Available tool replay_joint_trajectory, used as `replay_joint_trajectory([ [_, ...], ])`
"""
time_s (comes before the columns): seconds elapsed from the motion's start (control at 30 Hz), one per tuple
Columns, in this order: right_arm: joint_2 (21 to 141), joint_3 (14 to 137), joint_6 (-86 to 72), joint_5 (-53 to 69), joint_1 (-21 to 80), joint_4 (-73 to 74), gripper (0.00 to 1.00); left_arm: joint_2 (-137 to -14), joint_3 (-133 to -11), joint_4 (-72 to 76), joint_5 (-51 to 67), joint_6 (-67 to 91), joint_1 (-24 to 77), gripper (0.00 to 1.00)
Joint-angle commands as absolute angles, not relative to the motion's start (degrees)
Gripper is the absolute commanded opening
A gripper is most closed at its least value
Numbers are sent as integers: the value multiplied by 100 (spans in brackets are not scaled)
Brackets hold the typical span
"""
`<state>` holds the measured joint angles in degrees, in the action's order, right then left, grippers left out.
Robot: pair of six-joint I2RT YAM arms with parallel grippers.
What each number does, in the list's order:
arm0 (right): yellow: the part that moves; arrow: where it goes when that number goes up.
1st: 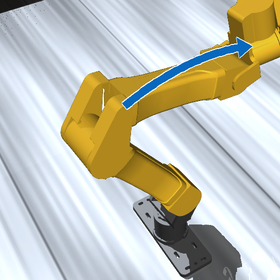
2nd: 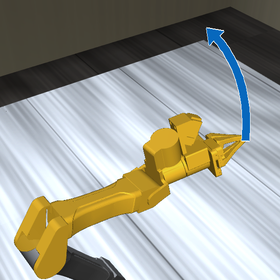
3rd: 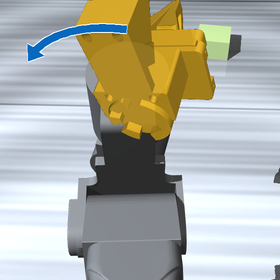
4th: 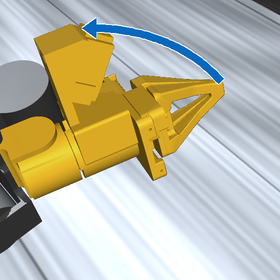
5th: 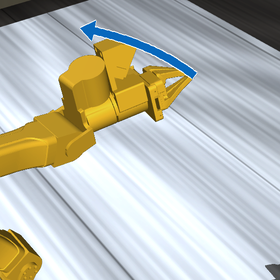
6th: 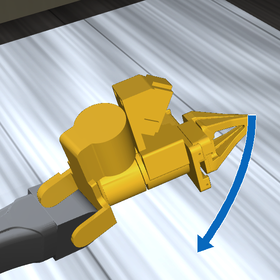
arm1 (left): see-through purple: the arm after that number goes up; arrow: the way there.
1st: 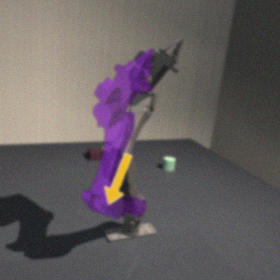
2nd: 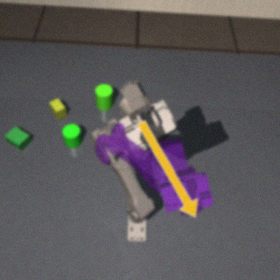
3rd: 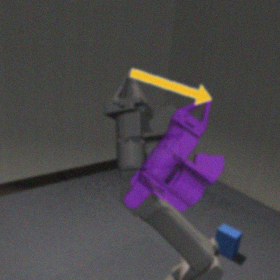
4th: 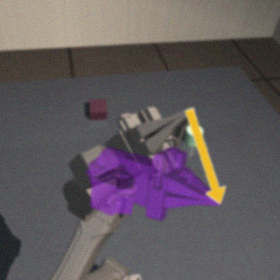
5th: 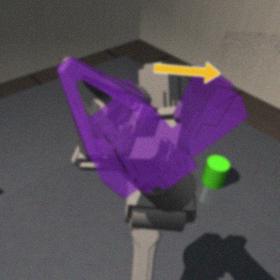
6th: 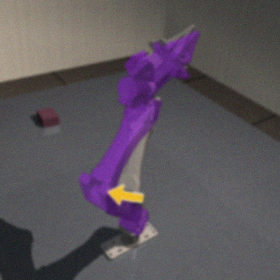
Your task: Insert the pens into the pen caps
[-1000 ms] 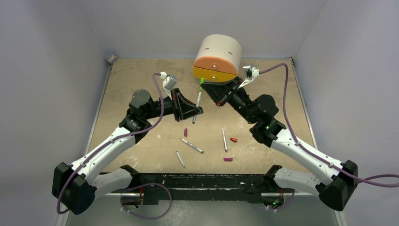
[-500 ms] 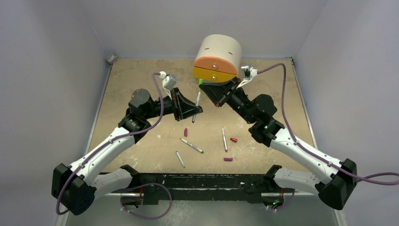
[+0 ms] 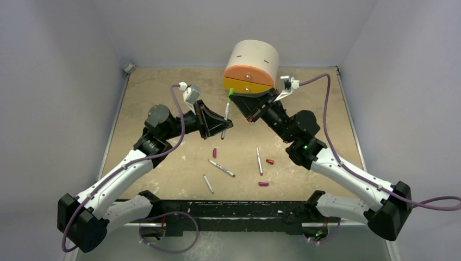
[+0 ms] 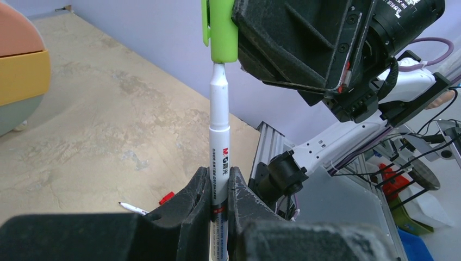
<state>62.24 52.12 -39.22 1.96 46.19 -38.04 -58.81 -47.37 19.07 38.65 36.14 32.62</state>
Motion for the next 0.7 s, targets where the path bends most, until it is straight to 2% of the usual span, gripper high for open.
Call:
replay_joint_trajectory([
  [0.0, 6147, 5224, -3795, 228, 4693, -3683, 0, -5668, -5015, 2452, 3550, 3437, 3246, 0],
  [0.67, 6442, 5290, -3802, 468, 4846, -3769, 0, -5687, -5168, 2122, 3534, 3204, 3248, 0],
])
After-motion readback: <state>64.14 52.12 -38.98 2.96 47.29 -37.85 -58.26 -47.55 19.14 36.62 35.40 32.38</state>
